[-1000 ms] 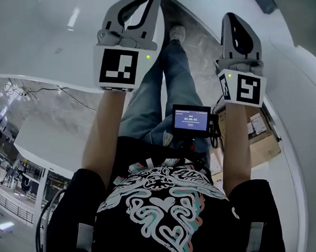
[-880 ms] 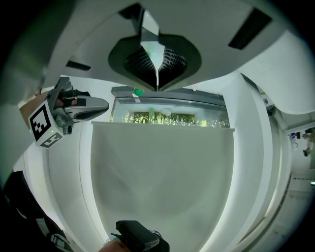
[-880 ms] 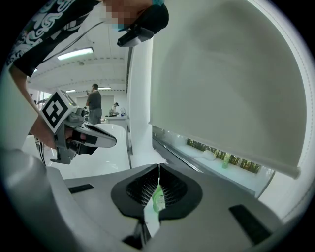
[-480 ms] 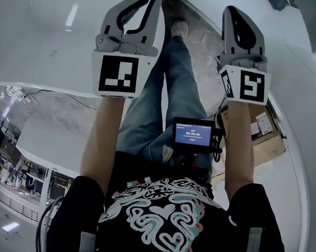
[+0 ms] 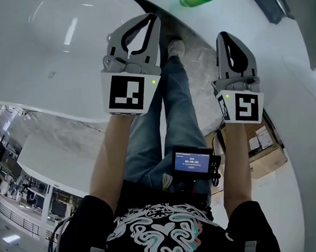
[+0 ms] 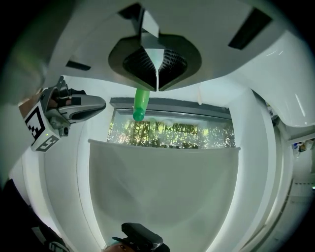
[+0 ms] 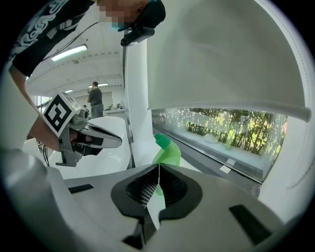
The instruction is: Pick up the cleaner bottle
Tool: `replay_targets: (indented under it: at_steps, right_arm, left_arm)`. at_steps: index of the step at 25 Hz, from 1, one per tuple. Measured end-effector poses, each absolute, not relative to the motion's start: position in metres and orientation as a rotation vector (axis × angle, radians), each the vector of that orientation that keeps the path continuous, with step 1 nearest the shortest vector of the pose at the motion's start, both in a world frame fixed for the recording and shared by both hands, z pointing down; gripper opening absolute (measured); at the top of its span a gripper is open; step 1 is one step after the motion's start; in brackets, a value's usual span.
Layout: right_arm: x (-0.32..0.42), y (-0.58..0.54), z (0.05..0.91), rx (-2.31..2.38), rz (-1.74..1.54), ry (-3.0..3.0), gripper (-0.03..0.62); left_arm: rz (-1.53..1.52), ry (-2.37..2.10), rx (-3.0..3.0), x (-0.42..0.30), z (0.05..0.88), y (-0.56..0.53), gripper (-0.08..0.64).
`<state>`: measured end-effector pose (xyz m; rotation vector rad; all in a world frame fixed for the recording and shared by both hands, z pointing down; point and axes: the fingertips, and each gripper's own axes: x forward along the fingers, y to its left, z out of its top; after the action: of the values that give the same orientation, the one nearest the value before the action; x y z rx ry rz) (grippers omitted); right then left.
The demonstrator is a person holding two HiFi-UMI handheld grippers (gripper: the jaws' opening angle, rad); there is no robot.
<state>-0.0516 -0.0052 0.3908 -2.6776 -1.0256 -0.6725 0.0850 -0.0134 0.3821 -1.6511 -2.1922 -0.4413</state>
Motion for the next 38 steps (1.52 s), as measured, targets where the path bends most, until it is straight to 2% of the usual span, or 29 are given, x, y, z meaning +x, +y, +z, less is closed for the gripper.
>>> replay_targets:
  at_steps: [15,16,19,22,28,38]
  right_arm:
    - [-0.053,0.023,0.423,-2.644,-0.706,-0.991,0.028]
    - [-0.054,0.026,0.425,-2.632,-0.697,-1.001,0.029]
    - [-0.049,0.035,0.431,-2.605,-0.68,-1.019,0.029]
    - [-0.048,0.041,0.435,-2.59,-0.668,-1.034,0.028]
    - [-0.061,0.058,0.436,-2.525,-0.598,-1.112,0.028]
    - [-0.058,0.09,0.448,-2.507,-0.558,-1.161,0.028]
  left_arm:
    - [-0.564,-2.13,-1.453,0.053,0.442,0.008,0.03]
    - [-0.572,-2.134,-1.449,0.052,0.445,0.01,0.042]
    - [-0.609,-2.154,-1.414,0.049,0.458,0.016,0.145]
    - [-0.604,-2.165,-1.363,0.045,0.467,0.023,0.181]
    - [-0.571,-2.172,-1.27,0.025,0.479,0.034,0.219]
    - [-0.547,-2.133,-1.226,0.019,0.508,0.055,0.236]
